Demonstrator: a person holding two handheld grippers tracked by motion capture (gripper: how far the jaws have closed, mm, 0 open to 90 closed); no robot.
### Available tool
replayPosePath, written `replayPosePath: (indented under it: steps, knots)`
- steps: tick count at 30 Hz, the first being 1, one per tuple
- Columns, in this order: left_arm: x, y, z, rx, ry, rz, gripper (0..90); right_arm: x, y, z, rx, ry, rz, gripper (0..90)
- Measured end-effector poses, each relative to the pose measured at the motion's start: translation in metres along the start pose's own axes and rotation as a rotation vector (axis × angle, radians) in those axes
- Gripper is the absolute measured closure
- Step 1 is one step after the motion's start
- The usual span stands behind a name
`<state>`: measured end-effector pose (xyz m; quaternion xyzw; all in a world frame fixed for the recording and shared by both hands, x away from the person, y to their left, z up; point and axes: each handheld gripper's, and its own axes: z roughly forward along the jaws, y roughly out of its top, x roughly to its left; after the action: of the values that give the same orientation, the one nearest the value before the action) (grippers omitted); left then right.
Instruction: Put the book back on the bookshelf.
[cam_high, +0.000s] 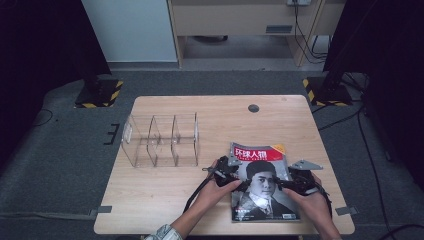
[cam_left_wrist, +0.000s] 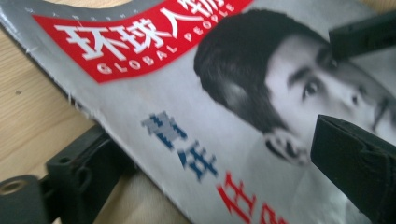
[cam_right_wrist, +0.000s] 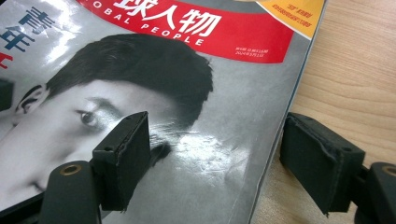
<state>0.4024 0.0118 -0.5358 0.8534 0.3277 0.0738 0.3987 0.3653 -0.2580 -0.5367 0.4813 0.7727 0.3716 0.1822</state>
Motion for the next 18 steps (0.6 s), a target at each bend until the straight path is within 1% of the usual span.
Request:
replayPosePath:
  steps: [2, 3, 4, 7, 8, 9, 10, 11, 12, 14, 15, 18]
  knots:
    - [0.002, 0.004, 0.002, 0.012, -0.020, -0.013, 1.3, 0.000, 0.000, 0.000, -0.003, 0.004, -0.005, 25.9]
    - [0.003, 0.005, 0.003, 0.020, -0.025, -0.010, 0.2, -0.001, 0.000, 0.000, -0.004, 0.008, -0.007, 26.9]
    - [0.003, 0.006, 0.004, 0.016, -0.027, -0.008, 0.0, -0.001, 0.000, 0.001, -0.007, 0.009, -0.004, 27.9]
    - [0.008, 0.010, 0.007, 0.020, -0.052, 0.009, 1.2, 0.000, 0.001, 0.001, -0.007, 0.015, -0.003, 29.1]
    - [0.008, 0.011, 0.007, 0.020, -0.050, 0.009, 3.4, 0.000, 0.001, 0.001, -0.008, 0.013, -0.010, 29.2]
    - [0.011, 0.015, 0.006, 0.034, -0.051, 0.019, 12.4, 0.000, 0.001, 0.002, -0.009, 0.014, -0.015, 29.4]
    - [0.011, 0.015, 0.006, 0.034, -0.051, 0.019, 16.5, 0.000, 0.001, 0.002, -0.009, 0.014, -0.015, 29.4]
    - [0.012, 0.016, 0.005, 0.041, -0.059, 0.015, 16.5, 0.001, 0.001, 0.002, -0.008, 0.017, -0.016, 29.6]
    - [0.013, 0.018, 0.006, 0.050, -0.071, 0.020, 20.1, 0.002, 0.002, 0.002, -0.004, 0.020, -0.019, 30.5]
    - [0.014, 0.019, 0.006, 0.052, -0.072, 0.024, 23.7, 0.002, 0.002, 0.003, -0.006, 0.021, -0.021, 30.9]
    - [0.014, 0.021, 0.008, 0.051, -0.077, 0.022, 23.7, 0.002, 0.002, 0.003, -0.009, 0.021, -0.031, 32.2]
    - [0.015, 0.023, 0.009, 0.049, -0.069, 0.023, 25.0, 0.003, 0.002, 0.003, -0.010, 0.026, -0.028, 33.4]
